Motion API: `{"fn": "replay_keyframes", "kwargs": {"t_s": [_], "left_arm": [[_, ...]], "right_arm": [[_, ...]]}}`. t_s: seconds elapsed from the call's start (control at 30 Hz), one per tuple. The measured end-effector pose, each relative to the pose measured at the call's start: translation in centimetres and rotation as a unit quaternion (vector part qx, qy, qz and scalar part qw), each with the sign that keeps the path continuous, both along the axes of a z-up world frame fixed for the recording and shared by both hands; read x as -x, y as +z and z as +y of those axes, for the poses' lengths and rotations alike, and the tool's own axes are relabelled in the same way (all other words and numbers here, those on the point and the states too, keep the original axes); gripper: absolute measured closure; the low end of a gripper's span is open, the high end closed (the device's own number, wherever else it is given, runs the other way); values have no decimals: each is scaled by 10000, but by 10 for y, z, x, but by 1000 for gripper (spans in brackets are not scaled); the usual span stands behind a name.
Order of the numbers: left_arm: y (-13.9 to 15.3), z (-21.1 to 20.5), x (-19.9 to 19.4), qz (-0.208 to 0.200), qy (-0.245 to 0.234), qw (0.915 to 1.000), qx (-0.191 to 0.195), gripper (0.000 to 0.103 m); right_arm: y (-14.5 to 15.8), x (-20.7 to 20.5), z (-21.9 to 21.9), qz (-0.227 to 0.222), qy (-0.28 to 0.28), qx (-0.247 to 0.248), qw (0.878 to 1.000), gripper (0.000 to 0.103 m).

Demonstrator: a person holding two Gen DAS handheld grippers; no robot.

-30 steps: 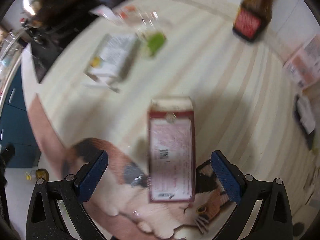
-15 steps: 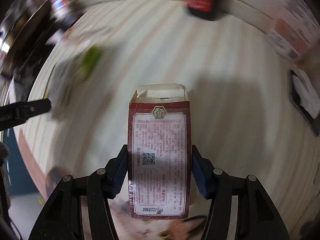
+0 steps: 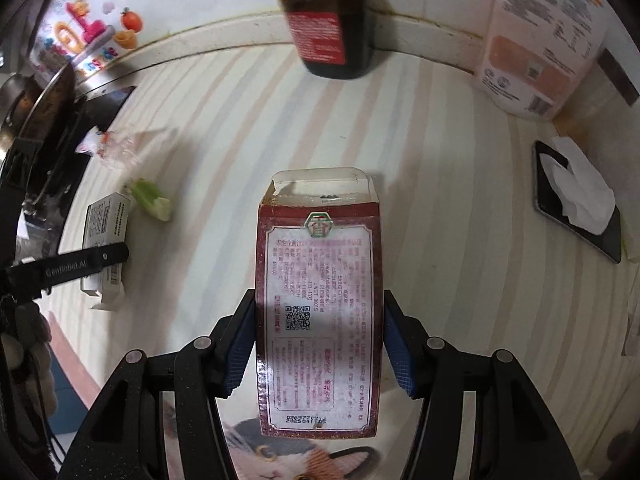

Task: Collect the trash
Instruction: 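Grasp the maroon box with the right tool while the left tool grasps the white-green medicine box, then carry both boxes down over the white bin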

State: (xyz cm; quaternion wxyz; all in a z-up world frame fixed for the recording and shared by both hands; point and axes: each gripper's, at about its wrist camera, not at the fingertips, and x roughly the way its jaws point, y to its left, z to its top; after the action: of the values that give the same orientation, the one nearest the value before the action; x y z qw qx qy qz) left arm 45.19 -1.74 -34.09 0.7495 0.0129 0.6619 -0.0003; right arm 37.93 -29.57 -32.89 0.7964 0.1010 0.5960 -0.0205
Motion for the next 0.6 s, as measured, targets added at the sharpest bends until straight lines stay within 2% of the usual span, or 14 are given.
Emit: {"fn": "replay_keyframes", "kwargs": {"t_s": [0.13, 0.2, 0.27, 0.4, 0.6], "left_arm": [[37, 6, 32, -488, 164, 9987, -27, 40], [55, 15, 51, -696, 312, 9971, 2, 40], [74, 31, 75, -936, 525, 9942, 14, 40], [104, 86, 118, -1278, 913, 9876, -4, 40], [123, 167, 191, -1559, 1684, 9733, 10, 40]], "right_arm": [[13, 4, 21, -146, 218, -76, 9996, 43], [15, -11, 46, -221, 346, -85, 9991, 43], [24, -7, 61, -323, 498, -171, 9981, 43], [42, -10, 109, -497, 906, -318, 9941, 43], [67, 2, 202, -686, 1767, -580, 9802, 43]]}}
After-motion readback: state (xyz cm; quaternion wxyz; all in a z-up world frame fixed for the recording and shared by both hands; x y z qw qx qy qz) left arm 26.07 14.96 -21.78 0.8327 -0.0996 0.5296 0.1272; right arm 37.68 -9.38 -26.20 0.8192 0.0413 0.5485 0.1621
